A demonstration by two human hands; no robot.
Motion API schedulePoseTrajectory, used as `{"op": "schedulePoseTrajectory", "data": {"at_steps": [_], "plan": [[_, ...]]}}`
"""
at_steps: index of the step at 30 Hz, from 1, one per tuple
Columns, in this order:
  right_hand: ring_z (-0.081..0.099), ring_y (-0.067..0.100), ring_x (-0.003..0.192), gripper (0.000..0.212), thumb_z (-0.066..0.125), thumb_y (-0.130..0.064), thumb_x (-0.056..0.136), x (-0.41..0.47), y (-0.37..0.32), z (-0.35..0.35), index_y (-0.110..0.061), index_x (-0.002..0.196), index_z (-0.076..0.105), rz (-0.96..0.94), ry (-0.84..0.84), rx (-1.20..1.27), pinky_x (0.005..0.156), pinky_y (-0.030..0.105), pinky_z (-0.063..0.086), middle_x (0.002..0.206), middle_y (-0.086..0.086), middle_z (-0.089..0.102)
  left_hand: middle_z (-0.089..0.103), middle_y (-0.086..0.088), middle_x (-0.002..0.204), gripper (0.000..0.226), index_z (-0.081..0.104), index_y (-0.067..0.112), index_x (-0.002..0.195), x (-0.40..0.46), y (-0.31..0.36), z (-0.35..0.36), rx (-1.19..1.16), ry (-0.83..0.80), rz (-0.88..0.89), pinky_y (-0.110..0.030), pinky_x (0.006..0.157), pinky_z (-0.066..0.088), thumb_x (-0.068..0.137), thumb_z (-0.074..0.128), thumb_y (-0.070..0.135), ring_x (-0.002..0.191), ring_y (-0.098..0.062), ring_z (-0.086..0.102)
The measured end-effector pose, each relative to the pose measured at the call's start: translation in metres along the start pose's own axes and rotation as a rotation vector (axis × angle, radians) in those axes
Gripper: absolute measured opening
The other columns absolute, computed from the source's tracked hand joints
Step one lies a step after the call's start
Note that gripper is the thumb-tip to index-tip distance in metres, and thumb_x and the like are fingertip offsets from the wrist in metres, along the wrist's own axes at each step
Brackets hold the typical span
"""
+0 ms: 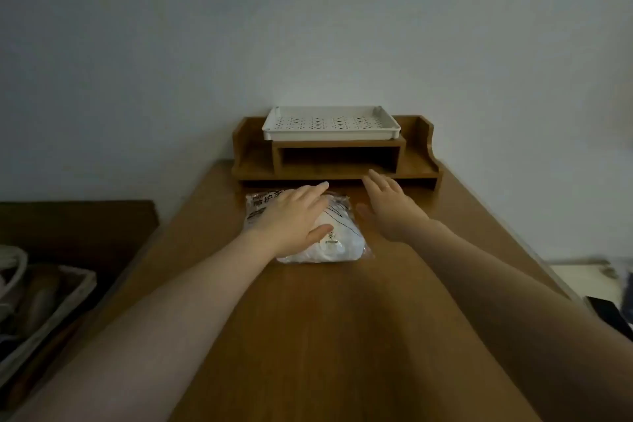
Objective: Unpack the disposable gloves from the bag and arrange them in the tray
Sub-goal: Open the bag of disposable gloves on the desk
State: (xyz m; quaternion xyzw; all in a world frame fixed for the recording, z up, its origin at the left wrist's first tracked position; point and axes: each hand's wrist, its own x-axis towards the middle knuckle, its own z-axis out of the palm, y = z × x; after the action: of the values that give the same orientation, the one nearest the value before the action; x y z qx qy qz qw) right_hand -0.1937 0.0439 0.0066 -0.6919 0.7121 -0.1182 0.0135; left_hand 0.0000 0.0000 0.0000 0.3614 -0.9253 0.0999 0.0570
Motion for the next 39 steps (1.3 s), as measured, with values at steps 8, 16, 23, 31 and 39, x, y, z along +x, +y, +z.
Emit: {"op": "schedulePoseTrajectory", "data": {"at_steps": [8, 16, 23, 31, 39], "plan": [[0.033, 0.028, 0.136, 0.051, 0.035, -0.030, 0.102, 0.037, 0.006, 0.027, -0.006, 0.146, 0.025, 0.155, -0.227, 0.347, 0.108, 0.035, 0.029, 0.152, 0.012, 0.029, 0.027, -0.004, 0.151, 0.102, 0.013, 0.020, 0.149, 0.031, 0.001, 0.042, 0.096, -0.218, -0.035, -0.048, 0.107, 0.034, 0.072, 0.065, 0.062, 0.135, -0.028, 0.030], [0.032, 0.025, 0.137, 0.054, 0.030, -0.043, 0.102, 0.048, 0.020, 0.024, -0.015, 0.148, 0.029, 0.344, -0.084, 1.055, 0.113, 0.042, 0.027, 0.151, 0.003, 0.032, 0.064, 0.001, 0.107, 0.033, 0.057, 0.021, 0.116, 0.034, -0.018, 0.006, -0.321, 0.125, -0.257, -0.029, 0.068, 0.044, 0.087, 0.056, 0.037, 0.093, -0.020, 0.060], [0.050, 0.022, 0.127, 0.072, 0.056, -0.067, 0.078, 0.033, 0.030, 0.002, -0.027, 0.136, 0.047, 0.219, -0.083, 1.371, 0.107, 0.042, 0.037, 0.138, -0.003, 0.053, 0.073, -0.002, 0.077, 0.014, 0.067, 0.017, 0.092, 0.007, -0.023, -0.049, -1.699, 0.314, -0.515, -0.032, 0.068, 0.050, 0.090, 0.054, 0.021, 0.081, -0.023, 0.069], [0.066, 0.025, 0.098, 0.041, 0.073, -0.022, 0.080, 0.022, 0.019, 0.021, -0.007, 0.115, 0.061, 0.416, -0.480, 1.235, 0.082, 0.038, 0.055, 0.109, 0.010, 0.068, 0.067, -0.015, 0.091, 0.032, 0.068, 0.011, 0.095, -0.023, -0.023, 0.012, -1.698, -0.106, -0.908, -0.038, 0.085, 0.047, 0.089, 0.052, 0.038, 0.085, -0.029, 0.063], [0.043, 0.033, 0.129, 0.071, 0.061, -0.016, 0.091, 0.033, 0.008, 0.054, -0.016, 0.149, 0.021, 0.332, -0.271, 0.755, 0.090, 0.032, 0.048, 0.148, 0.013, 0.033, 0.029, -0.007, 0.149, 0.059, 0.029, 0.013, 0.145, 0.001, -0.007, -0.013, -0.517, 0.111, -0.571, -0.038, 0.107, 0.031, 0.094, 0.052, 0.029, 0.137, -0.024, 0.028]]}}
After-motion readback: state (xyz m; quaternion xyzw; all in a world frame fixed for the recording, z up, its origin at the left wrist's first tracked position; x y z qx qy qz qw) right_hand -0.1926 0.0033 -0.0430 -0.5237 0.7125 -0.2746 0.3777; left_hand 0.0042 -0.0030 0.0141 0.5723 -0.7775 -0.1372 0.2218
